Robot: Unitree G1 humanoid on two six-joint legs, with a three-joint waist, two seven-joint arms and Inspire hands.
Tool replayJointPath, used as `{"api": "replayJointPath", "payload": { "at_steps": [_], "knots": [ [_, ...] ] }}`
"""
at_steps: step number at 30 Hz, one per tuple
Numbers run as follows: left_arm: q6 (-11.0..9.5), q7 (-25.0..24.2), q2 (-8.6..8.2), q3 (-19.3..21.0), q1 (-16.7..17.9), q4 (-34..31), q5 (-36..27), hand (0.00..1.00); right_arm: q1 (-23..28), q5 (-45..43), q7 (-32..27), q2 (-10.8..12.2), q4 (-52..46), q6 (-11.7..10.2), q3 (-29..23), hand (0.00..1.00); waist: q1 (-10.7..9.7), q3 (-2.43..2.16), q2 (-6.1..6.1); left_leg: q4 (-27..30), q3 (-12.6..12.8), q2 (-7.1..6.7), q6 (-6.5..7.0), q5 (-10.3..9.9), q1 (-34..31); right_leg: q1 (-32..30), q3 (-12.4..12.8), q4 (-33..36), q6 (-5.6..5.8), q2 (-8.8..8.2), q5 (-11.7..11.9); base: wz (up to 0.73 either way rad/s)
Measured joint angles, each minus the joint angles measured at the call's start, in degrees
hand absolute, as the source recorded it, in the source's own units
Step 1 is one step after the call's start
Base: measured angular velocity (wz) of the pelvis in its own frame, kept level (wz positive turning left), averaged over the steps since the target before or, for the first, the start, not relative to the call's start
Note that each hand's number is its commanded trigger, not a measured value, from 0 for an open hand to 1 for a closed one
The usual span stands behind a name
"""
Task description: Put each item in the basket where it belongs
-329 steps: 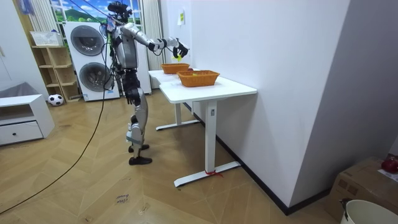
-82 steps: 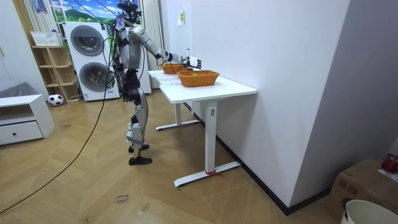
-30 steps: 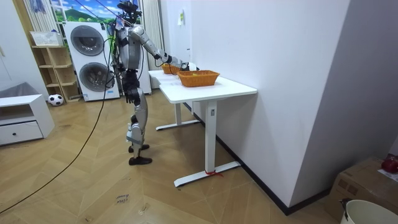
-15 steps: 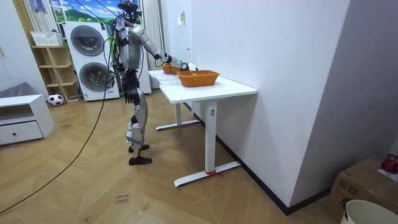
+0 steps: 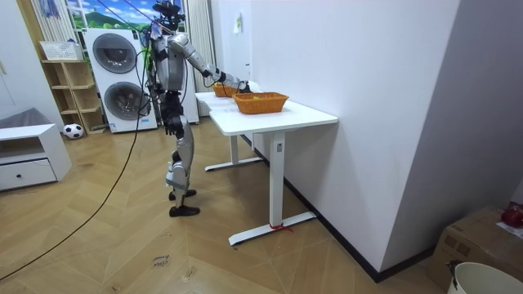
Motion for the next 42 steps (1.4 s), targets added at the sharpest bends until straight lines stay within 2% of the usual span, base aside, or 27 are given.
{"api": "replayJointPath", "payload": {
  "at_steps": [10,18,21,28,33,35,38,42],
  "knots": [
    [0.0,0.0,0.01,0.0,0.0,0.0,0.0,0.0,0.0,0.0,0.3,0.3,0.0,0.0,0.0,1.0,0.1,0.16,-0.4,-0.3,0.5,0.19,-0.01,0.0,0.3,0.0,0.1,0.0,-0.06,0.13,0.1,-0.01],
    [-0.1,1.6,0.07,0.4,-0.1,-0.2,0.0,0.0,0.0,0.0,1.2,0.4,-0.1,0.2,0.0,1.0,0.0,0.11,-1.33,-0.5,0.8,0.37,-0.02,0.0,0.9,0.4,0.2,-0.1,-0.08,0.16,0.1,-0.01],
    [-0.1,1.7,0.07,0.5,-0.1,-0.3,0.0,0.0,0.0,0.0,1.2,0.4,-0.3,0.8,0.0,1.0,-0.1,0.04,-1.73,-0.4,0.8,0.39,-0.02,0.0,0.9,0.5,0.2,-0.1,-0.1,-0.09,0.1,0.0],
    [0.1,2.0,-0.19,3.1,0.0,0.0,0.5,0.0,-0.3,-4.8,3.5,0.0,-5.5,4.5,0.0,1.0,-0.1,-0.04,-2.0,-0.3,0.9,0.4,-0.02,0.0,1.6,1.1,0.1,0.0,-0.18,0.26,0.2,-0.01],
    [0.1,2.0,0.09,4.1,0.6,0.1,0.2,0.0,-1.0,-4.2,3.7,-0.3,-10.9,4.9,0.0,1.0,-0.2,-0.12,-2.46,-0.4,0.7,0.39,-0.02,0.0,2.8,2.5,-0.2,-0.2,-0.17,0.3,0.2,0.03],
    [0.1,2.0,0.26,4.2,0.8,0.0,0.3,0.0,-1.2,-4.2,3.7,-0.3,-13.6,5.0,-0.1,1.0,-0.1,-0.43,-3.09,-0.4,0.5,0.39,-0.03,0.0,3.1,2.8,-0.4,-0.1,-0.17,0.32,0.2,0.04],
    [0.1,2.0,0.26,4.4,1.1,0.0,0.3,0.0,-2.9,-4.2,3.7,-0.2,-14.4,5.2,0.0,1.0,0.0,-0.43,-3.6,-0.4,0.4,0.4,-0.05,0.0,3.7,3.5,-0.4,-0.2,-0.18,0.34,0.2,0.0],
    [0.4,2.0,0.31,5.0,1.8,0.0,0.3,0.0,-4.7,-4.4,3.4,-0.2,-14.4,5.4,0.0,1.0,0.2,-0.44,-3.68,-1.0,-0.1,0.4,-0.06,0.0,5.1,4.7,-0.6,-0.1,-0.17,0.36,0.2,0.0]
  ]
}}
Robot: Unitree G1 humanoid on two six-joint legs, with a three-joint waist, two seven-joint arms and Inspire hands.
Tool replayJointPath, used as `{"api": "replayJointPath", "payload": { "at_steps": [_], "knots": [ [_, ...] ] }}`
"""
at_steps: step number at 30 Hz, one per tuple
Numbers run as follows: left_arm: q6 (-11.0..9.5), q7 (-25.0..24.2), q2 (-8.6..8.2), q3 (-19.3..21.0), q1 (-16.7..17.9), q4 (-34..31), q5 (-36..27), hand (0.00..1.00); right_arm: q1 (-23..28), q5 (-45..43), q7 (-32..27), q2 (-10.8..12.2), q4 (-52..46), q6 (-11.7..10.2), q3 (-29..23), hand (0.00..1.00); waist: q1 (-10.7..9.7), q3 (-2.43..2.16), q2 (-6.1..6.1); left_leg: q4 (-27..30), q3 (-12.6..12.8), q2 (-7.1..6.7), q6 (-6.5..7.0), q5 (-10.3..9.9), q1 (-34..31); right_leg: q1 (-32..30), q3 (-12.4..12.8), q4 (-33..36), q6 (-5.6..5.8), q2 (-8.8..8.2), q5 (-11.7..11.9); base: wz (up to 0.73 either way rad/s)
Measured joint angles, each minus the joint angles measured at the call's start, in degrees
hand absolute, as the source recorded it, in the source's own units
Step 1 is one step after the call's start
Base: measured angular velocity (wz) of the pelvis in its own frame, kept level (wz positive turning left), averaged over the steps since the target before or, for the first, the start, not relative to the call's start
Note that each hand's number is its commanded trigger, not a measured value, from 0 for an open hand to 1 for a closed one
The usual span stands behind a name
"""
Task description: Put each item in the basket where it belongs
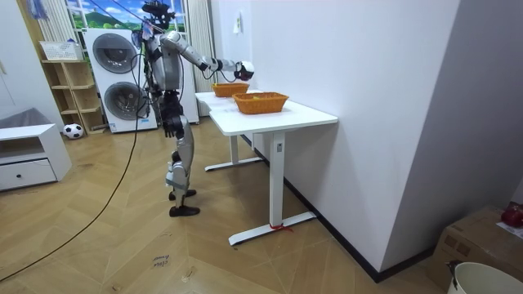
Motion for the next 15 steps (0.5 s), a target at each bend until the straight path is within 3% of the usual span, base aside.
{"api": "replayJointPath", "payload": {
  "at_steps": [15],
  "knots": [
    [2.1,0.0,0.0,1.3,1.8,1.0,0.0,0.0,-0.7,-0.7,-0.5,0.3,-1.7,0.2,0.1,1.0,2.7,0.01,0.01,-0.2,-1.9,-0.54,0.0,0.0,0.1,0.9,-2.5,-0.2,0.03,-0.03,0.0,0.07]
  ]
}}
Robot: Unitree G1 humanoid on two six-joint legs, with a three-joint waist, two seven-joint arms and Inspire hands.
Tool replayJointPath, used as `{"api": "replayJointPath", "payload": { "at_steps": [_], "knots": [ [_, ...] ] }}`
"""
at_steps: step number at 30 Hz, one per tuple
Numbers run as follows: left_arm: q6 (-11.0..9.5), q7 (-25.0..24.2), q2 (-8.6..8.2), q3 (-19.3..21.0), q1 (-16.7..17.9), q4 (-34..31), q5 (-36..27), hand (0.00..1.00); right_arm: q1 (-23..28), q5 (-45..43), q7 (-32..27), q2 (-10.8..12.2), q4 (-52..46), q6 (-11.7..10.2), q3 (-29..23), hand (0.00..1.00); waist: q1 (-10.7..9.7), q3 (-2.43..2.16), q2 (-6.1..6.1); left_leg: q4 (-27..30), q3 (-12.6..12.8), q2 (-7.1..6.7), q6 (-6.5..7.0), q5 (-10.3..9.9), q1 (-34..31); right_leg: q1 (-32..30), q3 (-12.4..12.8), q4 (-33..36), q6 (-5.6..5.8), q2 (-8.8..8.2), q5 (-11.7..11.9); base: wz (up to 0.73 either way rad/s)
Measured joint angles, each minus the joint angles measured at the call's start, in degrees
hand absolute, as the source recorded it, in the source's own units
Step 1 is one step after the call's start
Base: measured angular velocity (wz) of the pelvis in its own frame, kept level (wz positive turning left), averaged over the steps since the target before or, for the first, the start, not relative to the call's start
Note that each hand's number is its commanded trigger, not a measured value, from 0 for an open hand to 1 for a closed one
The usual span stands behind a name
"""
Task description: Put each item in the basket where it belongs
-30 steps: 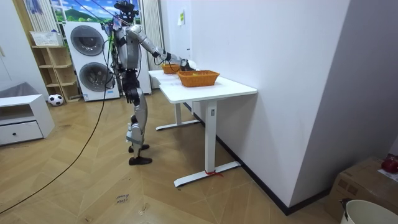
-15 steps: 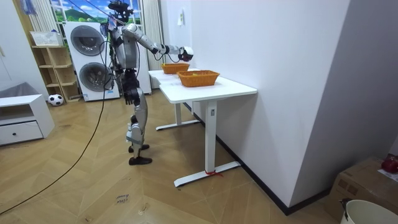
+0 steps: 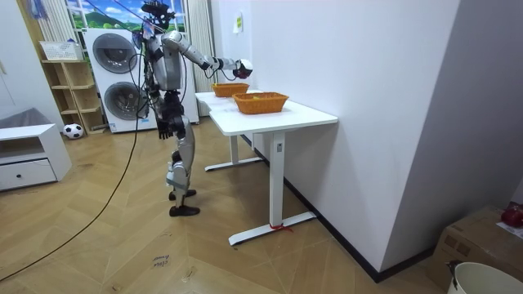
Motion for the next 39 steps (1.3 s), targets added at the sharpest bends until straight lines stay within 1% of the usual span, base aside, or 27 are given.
{"api": "replayJointPath", "payload": {
  "at_steps": [4,6,9,10,12,14,17,19,20,24,26,30,35,37,39],
  "knots": [
    [0.0,-0.2,0.0,0.0,0.1,0.4,0.4,0.0,-0.1,-0.2,-0.1,0.3,-1.5,0.0,0.9,1.0,1.2,-0.04,-0.06,-0.1,-0.1,-0.02,0.0,0.0,0.0,-0.1,-0.1,0.0,0.01,-0.12,0.0,0.02],
    [0.0,-0.4,0.02,0.0,-0.1,0.8,0.4,0.0,-0.3,-0.3,-0.2,0.5,-1.5,0.0,3.3,1.0,1.8,-0.04,-0.09,0.0,-0.2,-0.05,0.0,0.0,0.1,0.0,-0.1,0.0,0.01,-0.26,0.0,0.0],
    [0.1,-0.5,0.03,0.0,0.0,0.7,0.4,0.0,-0.3,-0.8,-0.2,0.8,-1.5,0.1,4.9,1.0,2.3,0.0,-0.29,0.0,-0.4,-0.23,0.03,0.0,-0.1,-0.1,-0.4,0.1,0.21,-0.81,-0.1,0.02],
    [0.1,-0.5,0.02,0.0,0.0,0.6,0.4,0.0,-0.3,-0.8,-0.2,1.2,-1.5,0.5,5.2,1.0,2.6,-0.04,-0.47,0.1,-0.4,-0.23,0.04,0.0,-0.1,-0.1,-0.6,0.1,0.56,-1.02,-0.4,0.0],
    [0.4,-0.5,0.11,0.0,0.3,-0.7,0.4,0.0,-0.3,-0.8,-0.4,1.2,-1.5,1.5,6.1,1.0,3.2,-0.05,-0.69,0.1,-0.4,-0.31,0.05,0.0,-0.2,-0.1,-1.1,0.2,0.59,-1.03,-0.4,0.0],
    [0.5,-0.4,0.2,0.0,0.4,-1.2,0.4,0.0,-0.3,-0.8,-0.4,1.3,-1.4,2.1,6.9,1.0,3.4,-0.09,-0.85,0.2,-0.4,-0.33,0.05,0.0,-0.4,-0.1,-1.7,0.2,0.59,-1.0,-0.4,0.02],
    [0.8,-0.5,0.16,-0.2,0.3,-1.2,0.4,0.0,-0.3,-0.9,-0.4,1.6,-0.5,2.5,7.3,1.0,3.9,-0.08,-0.85,0.3,-0.5,-0.4,0.13,0.1,-0.7,0.0,-2.0,0.3,0.59,-1.03,-0.4,0.05],
    [1.1,-0.5,0.2,-0.1,0.4,-1.1,0.4,0.0,-0.3,-1.2,-0.4,1.7,-0.1,3.3,7.6,1.0,3.9,-0.07,-0.84,0.3,-0.9,-0.45,0.15,0.1,-0.8,0.1,-2.6,0.3,0.59,-1.04,-0.4,0.09],
    [1.3,-0.5,0.2,-0.1,0.5,-1.1,0.4,0.0,-0.3,-1.2,-0.4,1.7,0.2,3.7,7.8,1.0,4.0,-0.04,-0.8,0.3,-1.3,-0.49,0.16,0.1,-0.9,0.2,-3.2,0.3,0.59,-1.05,-0.4,0.09],
    [1.5,-0.8,0.2,-0.2,0.5,-1.1,0.3,0.0,-0.3,-1.1,-0.4,1.9,1.7,3.7,8.8,1.0,5.1,0.08,-0.68,0.3,-1.5,-0.41,0.15,0.1,-0.7,0.4,-3.8,0.3,0.59,-1.02,-0.4,0.08],
    [1.5,-1.0,0.19,-0.3,0.6,-1.1,0.1,0.0,-0.3,-1.1,-0.4,2.2,2.3,3.8,8.8,1.0,5.2,0.32,-0.68,0.4,-1.7,-0.4,0.15,0.1,-0.7,0.4,-4.6,0.3,0.6,-1.17,-0.4,0.1],
    [1.5,-1.0,0.24,-0.7,0.4,-1.0,0.0,0.0,-0.4,-1.1,-0.4,2.6,4.0,3.6,8.8,1.0,6.4,0.48,-0.56,0.2,-1.6,-0.41,0.15,0.1,-0.8,0.3,-5.0,0.3,0.6,-1.41,-0.4,0.0],
    [1.3,-1.1,0.27,-0.7,0.2,-1.0,0.3,0.0,-1.8,-1.1,-0.4,3.0,7.6,3.6,8.9,1.0,6.6,0.66,-0.6,0.3,-1.8,-0.46,0.15,0.1,-1.8,-0.3,-6.5,0.3,0.6,-1.52,-0.4,0.02],
    [1.3,-1.1,0.43,-1.0,0.2,-1.0,0.4,0.0,-2.5,-1.1,-0.4,3.0,9.0,3.5,9.0,1.0,6.7,0.7,-0.64,0.2,-1.9,-0.46,0.15,0.1,-1.8,-0.3,-6.7,0.3,0.62,-1.52,-0.4,0.06],
    [1.3,-1.2,0.72,-1.2,0.2,-1.0,0.4,0.0,-2.7,-1.0,-0.5,3.0,9.1,3.5,9.0,1.0,6.6,0.86,-0.94,0.2,-2.0,-0.42,0.15,0.1,-1.9,-0.3,-7.1,0.2,0.63,-1.5,-0.4,0.06]
  ]
}}
